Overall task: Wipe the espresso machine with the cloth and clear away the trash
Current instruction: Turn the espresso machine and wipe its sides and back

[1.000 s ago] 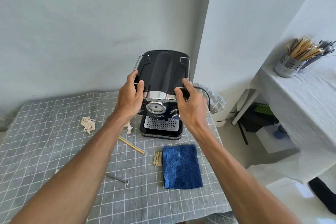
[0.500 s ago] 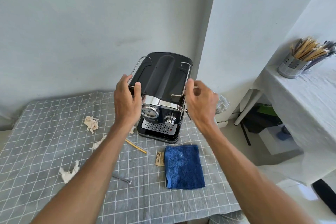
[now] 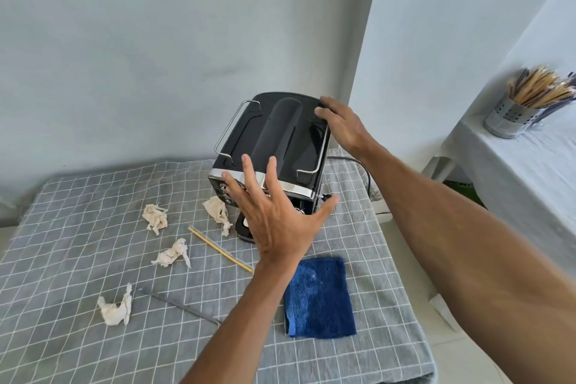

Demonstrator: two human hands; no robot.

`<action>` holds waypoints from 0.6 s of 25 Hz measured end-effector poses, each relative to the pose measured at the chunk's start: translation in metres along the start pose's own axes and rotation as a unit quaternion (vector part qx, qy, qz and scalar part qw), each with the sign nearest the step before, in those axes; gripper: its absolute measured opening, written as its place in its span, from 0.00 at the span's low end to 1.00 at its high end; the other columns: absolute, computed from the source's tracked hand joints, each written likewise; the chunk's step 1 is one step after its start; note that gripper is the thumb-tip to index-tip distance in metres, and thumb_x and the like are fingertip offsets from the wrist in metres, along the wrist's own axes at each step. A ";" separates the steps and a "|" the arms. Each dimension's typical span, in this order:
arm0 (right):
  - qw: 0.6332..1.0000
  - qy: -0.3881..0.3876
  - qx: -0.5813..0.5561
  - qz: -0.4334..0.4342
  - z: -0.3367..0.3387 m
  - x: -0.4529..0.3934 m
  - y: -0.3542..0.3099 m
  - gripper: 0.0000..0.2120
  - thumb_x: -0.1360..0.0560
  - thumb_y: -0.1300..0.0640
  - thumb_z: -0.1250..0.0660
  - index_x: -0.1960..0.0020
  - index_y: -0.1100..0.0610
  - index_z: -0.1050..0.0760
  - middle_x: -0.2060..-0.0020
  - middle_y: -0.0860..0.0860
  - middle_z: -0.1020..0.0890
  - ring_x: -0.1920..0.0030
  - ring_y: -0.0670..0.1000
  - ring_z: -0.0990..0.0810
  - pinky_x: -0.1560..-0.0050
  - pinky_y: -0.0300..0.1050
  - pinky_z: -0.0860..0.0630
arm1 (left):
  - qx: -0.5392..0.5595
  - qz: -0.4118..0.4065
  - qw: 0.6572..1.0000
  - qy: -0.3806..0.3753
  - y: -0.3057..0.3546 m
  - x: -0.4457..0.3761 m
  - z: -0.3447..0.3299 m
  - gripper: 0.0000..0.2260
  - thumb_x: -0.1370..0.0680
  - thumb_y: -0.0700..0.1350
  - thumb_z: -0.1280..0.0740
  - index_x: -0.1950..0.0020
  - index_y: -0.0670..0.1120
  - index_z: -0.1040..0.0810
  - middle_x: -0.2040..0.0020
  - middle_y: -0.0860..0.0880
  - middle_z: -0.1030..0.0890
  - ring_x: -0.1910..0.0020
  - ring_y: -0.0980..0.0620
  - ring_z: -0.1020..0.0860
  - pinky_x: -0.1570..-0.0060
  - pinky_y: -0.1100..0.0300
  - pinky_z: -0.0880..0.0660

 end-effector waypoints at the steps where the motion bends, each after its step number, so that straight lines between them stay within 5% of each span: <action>1: 1.000 -0.011 0.005 -0.005 -0.001 -0.003 0.000 0.28 0.19 0.48 0.35 0.20 0.52 0.32 0.20 0.51 0.33 0.20 0.51 0.37 0.18 0.52 0.43 | -0.003 -0.001 1.000 0.003 -0.001 -0.001 -0.002 0.55 0.36 0.81 0.33 0.21 0.44 0.33 0.18 0.38 0.44 0.19 0.30 0.53 0.24 0.31 0.47; 10: 0.999 -0.021 0.049 0.006 0.000 0.009 0.004 0.33 0.22 0.52 0.35 0.18 0.53 0.37 0.19 0.53 0.36 0.19 0.53 0.39 0.19 0.55 0.43 | -0.030 -0.019 0.999 -0.002 -0.016 -0.009 0.002 0.49 0.32 0.76 0.32 0.21 0.44 0.33 0.22 0.40 0.37 0.19 0.30 0.51 0.22 0.35 0.46; 15: 0.998 -0.011 0.064 0.003 -0.004 0.011 -0.006 0.30 0.24 0.52 0.37 0.23 0.55 0.30 0.23 0.57 0.30 0.24 0.59 0.31 0.23 0.58 0.35 | -0.033 -0.034 0.999 -0.006 -0.030 -0.020 0.013 0.49 0.33 0.76 0.31 0.22 0.45 0.31 0.23 0.40 0.35 0.19 0.31 0.49 0.27 0.45 0.51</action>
Point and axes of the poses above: each hand's wrist, its own x-axis away from the middle knuckle, its own z-axis out of the back of the hand, y = z × x, the point moved 4 cm from there along -x, towards the middle knuckle
